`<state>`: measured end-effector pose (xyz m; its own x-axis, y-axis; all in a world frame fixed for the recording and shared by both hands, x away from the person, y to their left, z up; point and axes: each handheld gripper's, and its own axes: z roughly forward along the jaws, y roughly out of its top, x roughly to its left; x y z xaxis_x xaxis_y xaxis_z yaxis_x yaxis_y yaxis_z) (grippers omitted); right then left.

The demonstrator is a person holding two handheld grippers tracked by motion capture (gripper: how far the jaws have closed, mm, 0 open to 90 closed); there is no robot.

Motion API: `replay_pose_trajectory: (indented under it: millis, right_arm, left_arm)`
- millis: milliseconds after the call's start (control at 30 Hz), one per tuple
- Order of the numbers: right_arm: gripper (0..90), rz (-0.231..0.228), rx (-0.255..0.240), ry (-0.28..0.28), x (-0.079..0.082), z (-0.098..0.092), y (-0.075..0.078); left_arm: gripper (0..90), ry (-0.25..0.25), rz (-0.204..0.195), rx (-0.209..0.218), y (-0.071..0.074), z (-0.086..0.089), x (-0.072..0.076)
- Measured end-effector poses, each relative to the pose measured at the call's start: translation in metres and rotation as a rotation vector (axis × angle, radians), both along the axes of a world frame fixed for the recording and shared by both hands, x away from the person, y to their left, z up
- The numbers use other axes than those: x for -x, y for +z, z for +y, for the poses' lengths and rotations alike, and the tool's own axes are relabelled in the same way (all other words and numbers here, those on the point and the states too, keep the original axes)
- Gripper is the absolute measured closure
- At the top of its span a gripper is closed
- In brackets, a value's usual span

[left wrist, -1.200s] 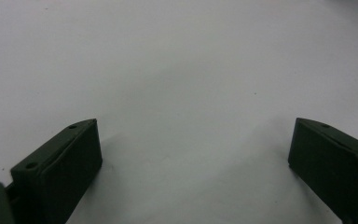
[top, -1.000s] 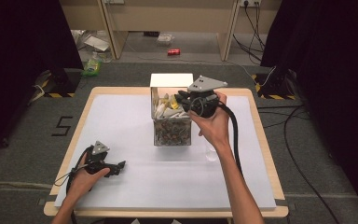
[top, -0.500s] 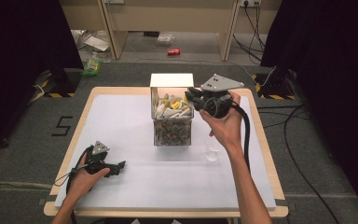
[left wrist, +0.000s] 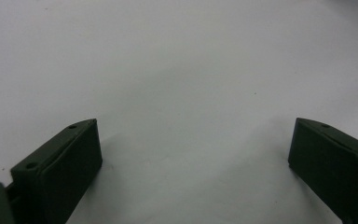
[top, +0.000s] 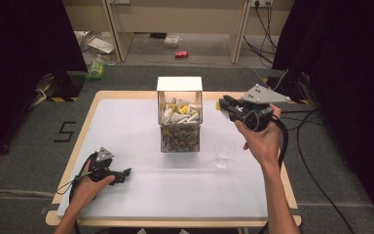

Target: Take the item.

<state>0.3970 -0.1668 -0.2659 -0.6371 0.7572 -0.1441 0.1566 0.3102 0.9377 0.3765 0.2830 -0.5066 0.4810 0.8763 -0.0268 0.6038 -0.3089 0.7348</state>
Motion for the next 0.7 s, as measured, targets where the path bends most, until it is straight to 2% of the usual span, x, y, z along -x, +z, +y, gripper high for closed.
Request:
replay_pose_trajectory:
  millis: [167,367,700]
  right_arm:
    - [78.5,0.005,-0.001,-0.011,0.005,-0.010,-0.008]
    - [78.4,0.018,-0.002,-0.029,0.013,-0.020,-0.027]
    - [78.4,0.024,-0.007,-0.049,0.021,-0.029,-0.049]
  left_arm:
    - [1.8,0.000,0.000,0.000,0.000,0.000,0.000]
    - [1.8,0.000,0.000,0.001,0.000,0.000,0.000]
    - [1.8,0.000,0.000,0.000,0.000,0.000,0.000]
